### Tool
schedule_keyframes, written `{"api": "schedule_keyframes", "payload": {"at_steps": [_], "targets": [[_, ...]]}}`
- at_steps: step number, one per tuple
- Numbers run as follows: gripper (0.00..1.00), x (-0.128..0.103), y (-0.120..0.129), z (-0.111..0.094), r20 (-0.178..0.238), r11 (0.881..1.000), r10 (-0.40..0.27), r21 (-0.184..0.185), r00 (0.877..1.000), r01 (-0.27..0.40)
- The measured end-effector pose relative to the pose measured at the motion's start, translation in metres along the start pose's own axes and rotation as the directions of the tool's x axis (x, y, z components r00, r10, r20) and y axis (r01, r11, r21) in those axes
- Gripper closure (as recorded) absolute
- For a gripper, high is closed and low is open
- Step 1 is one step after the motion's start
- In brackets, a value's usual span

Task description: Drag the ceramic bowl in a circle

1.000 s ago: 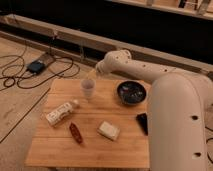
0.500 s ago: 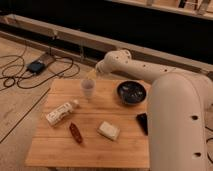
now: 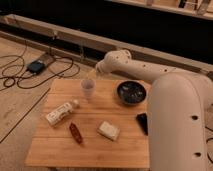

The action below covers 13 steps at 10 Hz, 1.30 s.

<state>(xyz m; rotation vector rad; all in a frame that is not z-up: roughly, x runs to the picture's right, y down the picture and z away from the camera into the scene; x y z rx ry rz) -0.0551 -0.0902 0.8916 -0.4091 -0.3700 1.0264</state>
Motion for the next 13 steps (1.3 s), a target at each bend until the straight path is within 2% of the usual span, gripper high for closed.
{"api": "schedule_keyframes", "payload": {"at_steps": [5, 7, 8, 9, 11, 13], "targets": [[0.2, 0.003, -0.002, -0.001, -0.009, 1.0, 0.002, 0.003, 1.0, -0.002], [0.2, 0.035, -0.028, -0.011, -0.065, 0.999, 0.031, 0.042, 0.997, -0.028], [0.2, 0.058, -0.045, -0.022, -0.103, 0.996, 0.055, 0.07, 0.993, -0.048], [0.2, 0.07, -0.054, -0.028, -0.125, 0.995, 0.067, 0.088, 0.99, -0.056], [0.2, 0.102, -0.064, -0.039, -0.2, 0.99, 0.09, 0.125, 0.976, -0.066], [0.2, 0.126, -0.065, -0.042, -0.259, 0.987, 0.109, 0.143, 0.96, -0.074]]}}
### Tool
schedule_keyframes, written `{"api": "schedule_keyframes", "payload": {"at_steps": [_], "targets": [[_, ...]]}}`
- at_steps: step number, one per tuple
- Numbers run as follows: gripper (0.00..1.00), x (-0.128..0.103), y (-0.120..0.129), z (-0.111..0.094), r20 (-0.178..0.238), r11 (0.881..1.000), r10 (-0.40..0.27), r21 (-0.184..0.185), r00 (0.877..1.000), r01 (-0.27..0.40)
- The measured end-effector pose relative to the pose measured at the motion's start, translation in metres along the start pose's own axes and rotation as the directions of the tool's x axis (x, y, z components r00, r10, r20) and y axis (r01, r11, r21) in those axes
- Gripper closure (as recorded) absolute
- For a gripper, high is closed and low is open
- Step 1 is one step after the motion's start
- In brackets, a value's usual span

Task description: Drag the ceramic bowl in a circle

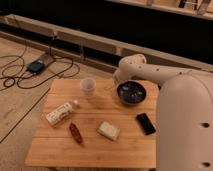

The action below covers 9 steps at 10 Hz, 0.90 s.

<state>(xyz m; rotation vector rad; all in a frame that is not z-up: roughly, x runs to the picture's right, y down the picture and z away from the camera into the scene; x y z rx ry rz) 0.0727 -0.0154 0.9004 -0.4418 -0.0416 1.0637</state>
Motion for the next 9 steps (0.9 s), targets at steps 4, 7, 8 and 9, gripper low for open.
{"api": "schedule_keyframes", "payload": {"at_steps": [4, 7, 8, 9], "targets": [[0.2, 0.033, 0.011, 0.03, -0.118, 1.0, 0.003, -0.004, 0.993, -0.004], [0.2, 0.046, 0.007, 0.051, -0.181, 1.0, 0.007, -0.002, 0.984, -0.007], [0.2, 0.048, 0.004, 0.055, -0.194, 1.0, 0.008, 0.0, 0.981, -0.008], [0.2, 0.049, 0.0, 0.06, -0.206, 1.0, 0.009, 0.004, 0.978, -0.008]]}}
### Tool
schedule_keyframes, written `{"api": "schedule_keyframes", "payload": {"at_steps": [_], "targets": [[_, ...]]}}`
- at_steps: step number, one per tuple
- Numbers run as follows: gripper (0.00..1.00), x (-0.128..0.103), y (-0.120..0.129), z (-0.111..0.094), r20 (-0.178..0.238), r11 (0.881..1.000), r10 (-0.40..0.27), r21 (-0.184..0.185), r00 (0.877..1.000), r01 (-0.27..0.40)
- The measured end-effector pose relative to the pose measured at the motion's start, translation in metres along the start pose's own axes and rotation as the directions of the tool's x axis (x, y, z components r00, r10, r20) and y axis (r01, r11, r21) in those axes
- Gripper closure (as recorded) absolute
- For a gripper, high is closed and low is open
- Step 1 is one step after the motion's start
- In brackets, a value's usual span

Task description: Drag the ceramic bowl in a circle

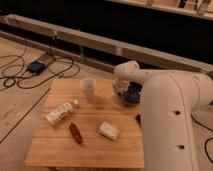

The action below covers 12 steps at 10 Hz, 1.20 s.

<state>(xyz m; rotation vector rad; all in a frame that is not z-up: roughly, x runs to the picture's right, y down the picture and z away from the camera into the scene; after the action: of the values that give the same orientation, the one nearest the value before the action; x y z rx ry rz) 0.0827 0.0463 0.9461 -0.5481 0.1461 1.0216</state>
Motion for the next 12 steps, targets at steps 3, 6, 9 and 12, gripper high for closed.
{"api": "schedule_keyframes", "payload": {"at_steps": [3, 6, 9, 12], "targets": [[0.2, 0.002, -0.01, 0.01, -0.029, 1.0, 0.006, 0.011, 1.0, -0.006], [0.22, 0.004, -0.017, 0.019, -0.05, 1.0, 0.011, 0.027, 0.999, -0.009], [0.48, 0.005, -0.018, 0.024, -0.062, 1.0, 0.005, 0.03, 0.998, -0.003], [0.79, 0.009, -0.014, 0.023, -0.083, 1.0, -0.002, 0.023, 0.997, 0.004]]}}
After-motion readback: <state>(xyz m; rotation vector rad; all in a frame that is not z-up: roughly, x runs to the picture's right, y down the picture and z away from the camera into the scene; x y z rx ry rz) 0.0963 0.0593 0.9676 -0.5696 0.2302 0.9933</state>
